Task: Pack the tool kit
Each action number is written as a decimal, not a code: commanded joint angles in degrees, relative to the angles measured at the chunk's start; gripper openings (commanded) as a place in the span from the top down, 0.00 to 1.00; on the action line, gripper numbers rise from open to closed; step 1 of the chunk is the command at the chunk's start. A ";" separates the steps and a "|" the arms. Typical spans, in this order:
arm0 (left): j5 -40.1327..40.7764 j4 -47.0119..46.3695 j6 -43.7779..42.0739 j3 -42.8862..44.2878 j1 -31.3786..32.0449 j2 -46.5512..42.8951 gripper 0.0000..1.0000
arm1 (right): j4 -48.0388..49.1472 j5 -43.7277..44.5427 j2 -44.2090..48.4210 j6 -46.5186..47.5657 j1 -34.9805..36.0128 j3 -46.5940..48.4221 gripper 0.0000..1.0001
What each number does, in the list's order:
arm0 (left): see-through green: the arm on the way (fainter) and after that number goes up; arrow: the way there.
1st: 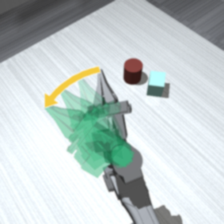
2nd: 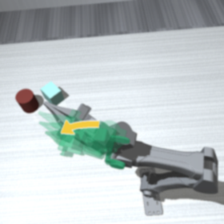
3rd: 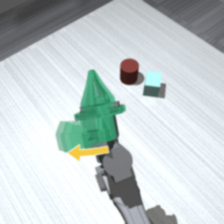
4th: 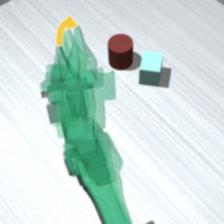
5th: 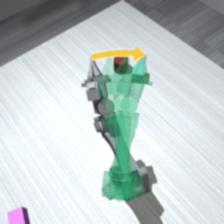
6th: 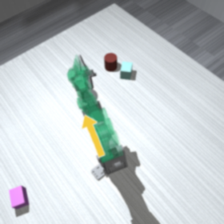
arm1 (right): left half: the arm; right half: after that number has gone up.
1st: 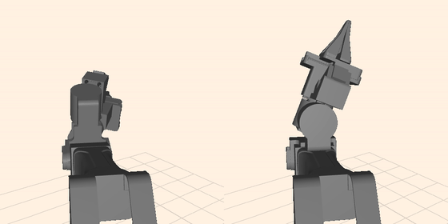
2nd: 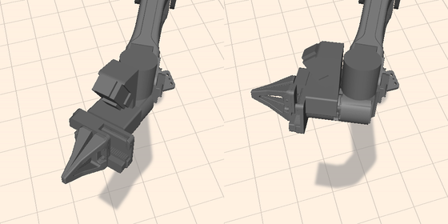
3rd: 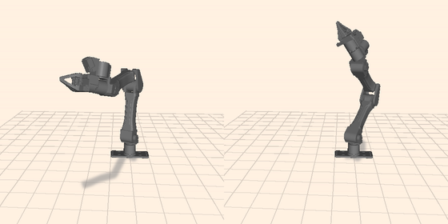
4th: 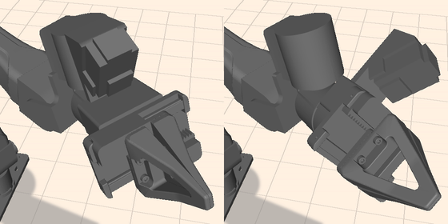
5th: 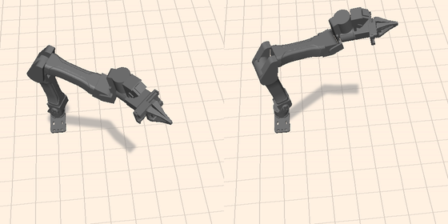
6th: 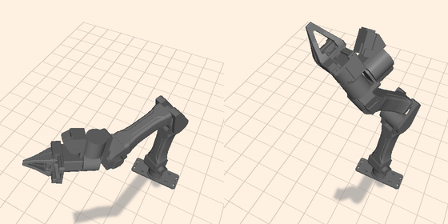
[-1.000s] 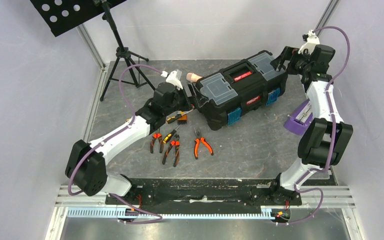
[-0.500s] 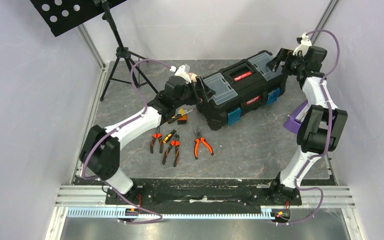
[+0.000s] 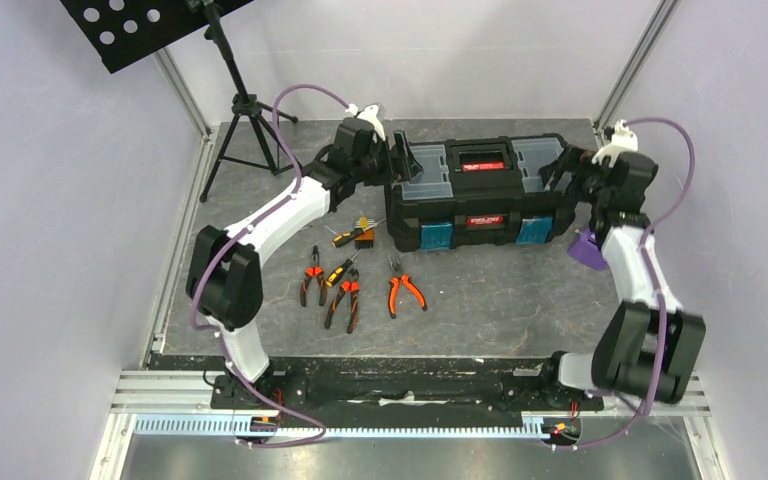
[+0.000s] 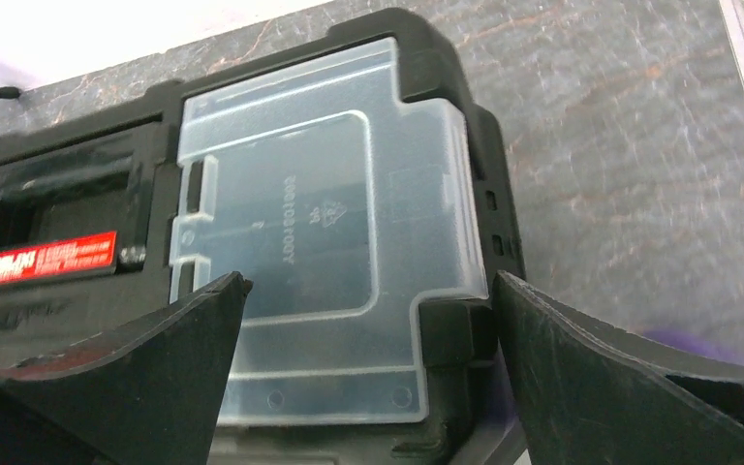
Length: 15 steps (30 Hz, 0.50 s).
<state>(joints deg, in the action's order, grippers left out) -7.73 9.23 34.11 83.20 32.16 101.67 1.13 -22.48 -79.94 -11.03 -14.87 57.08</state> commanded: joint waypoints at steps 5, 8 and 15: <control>-8.02 3.00 -10.11 19.42 0.84 12.16 0.13 | -6.36 -6.59 19.08 -6.27 7.67 -17.78 0.02; -8.24 3.29 -11.72 23.38 0.71 14.78 0.13 | -8.79 -6.00 23.99 -5.46 8.69 -20.41 0.02; -6.63 7.59 -18.69 32.13 0.37 17.82 0.12 | -20.85 -0.68 32.06 1.80 11.24 -18.85 0.02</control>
<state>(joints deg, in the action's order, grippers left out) -7.73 16.62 21.02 108.53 29.87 118.43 -5.39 -16.73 -50.15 -13.47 -7.77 37.45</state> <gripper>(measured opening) 0.873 0.983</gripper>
